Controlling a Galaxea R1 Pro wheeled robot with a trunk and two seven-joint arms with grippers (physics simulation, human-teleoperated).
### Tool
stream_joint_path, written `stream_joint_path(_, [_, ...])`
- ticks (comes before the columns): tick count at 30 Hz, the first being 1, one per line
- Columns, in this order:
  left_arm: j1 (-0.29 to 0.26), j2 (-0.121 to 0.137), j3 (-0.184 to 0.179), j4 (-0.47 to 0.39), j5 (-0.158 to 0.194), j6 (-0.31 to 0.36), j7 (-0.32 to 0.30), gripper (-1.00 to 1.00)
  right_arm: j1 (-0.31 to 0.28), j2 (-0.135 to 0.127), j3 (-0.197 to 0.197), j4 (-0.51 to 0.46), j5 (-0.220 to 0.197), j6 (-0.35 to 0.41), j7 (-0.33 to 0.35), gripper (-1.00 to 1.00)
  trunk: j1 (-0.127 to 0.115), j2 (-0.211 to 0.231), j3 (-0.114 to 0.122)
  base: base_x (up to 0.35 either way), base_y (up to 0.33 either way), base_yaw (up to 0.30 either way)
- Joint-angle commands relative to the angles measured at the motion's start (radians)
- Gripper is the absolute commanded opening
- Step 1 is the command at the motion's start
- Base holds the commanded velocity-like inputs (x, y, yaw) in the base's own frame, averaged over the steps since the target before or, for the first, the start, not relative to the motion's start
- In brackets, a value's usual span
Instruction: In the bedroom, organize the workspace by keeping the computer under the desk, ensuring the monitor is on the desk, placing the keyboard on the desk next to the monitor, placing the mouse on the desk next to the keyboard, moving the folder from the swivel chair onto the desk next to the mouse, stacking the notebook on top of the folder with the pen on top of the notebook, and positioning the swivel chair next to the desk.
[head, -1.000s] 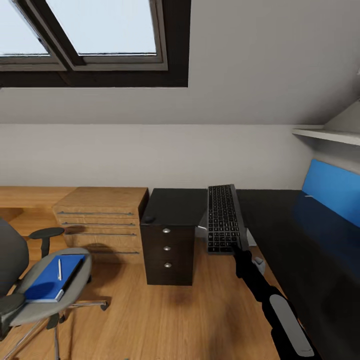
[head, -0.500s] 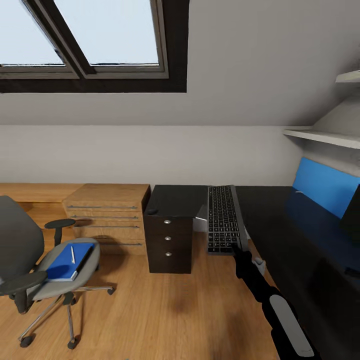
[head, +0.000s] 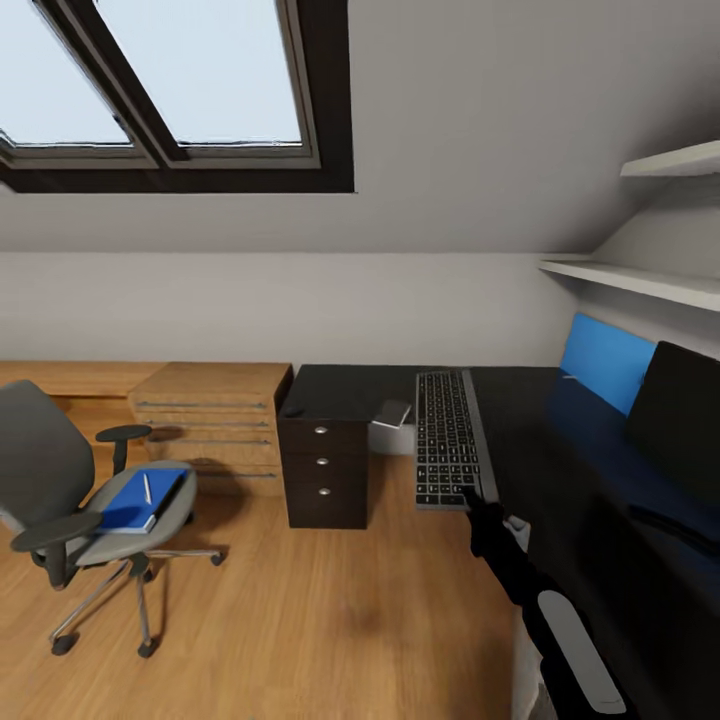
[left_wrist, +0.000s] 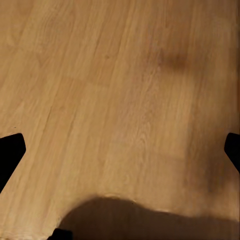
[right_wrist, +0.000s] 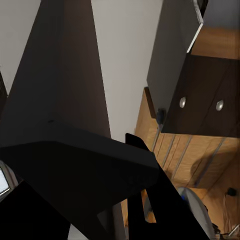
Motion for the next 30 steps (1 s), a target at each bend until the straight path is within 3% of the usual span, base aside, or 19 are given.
stream_joint_path(1, [-0.001, 0.001, -0.005, -0.002, 0.009, -0.003, 0.008, 1.00, -0.001, 0.001, -0.003, 0.005, -0.009, 0.007, 0.003, -1.00, -0.004, 0.006, 0.002, -0.279, -0.246, 0.000])
stream_joint_path(11, [-0.001, 0.001, -0.005, -0.001, 0.014, 0.000, 0.008, 1.00, -0.001, 0.000, -0.004, 0.044, -0.037, 0.006, 0.002, -1.00, -0.008, 0.013, 0.005, -0.268, -0.248, 0.000])
stream_joint_path(30, [-0.001, 0.001, -0.005, -0.001, 0.014, 0.000, 0.006, 1.00, -0.001, -0.013, -0.006, 0.077, -0.039, 0.012, 0.006, -1.00, -0.008, 0.013, 0.005, -0.244, -0.258, 0.000])
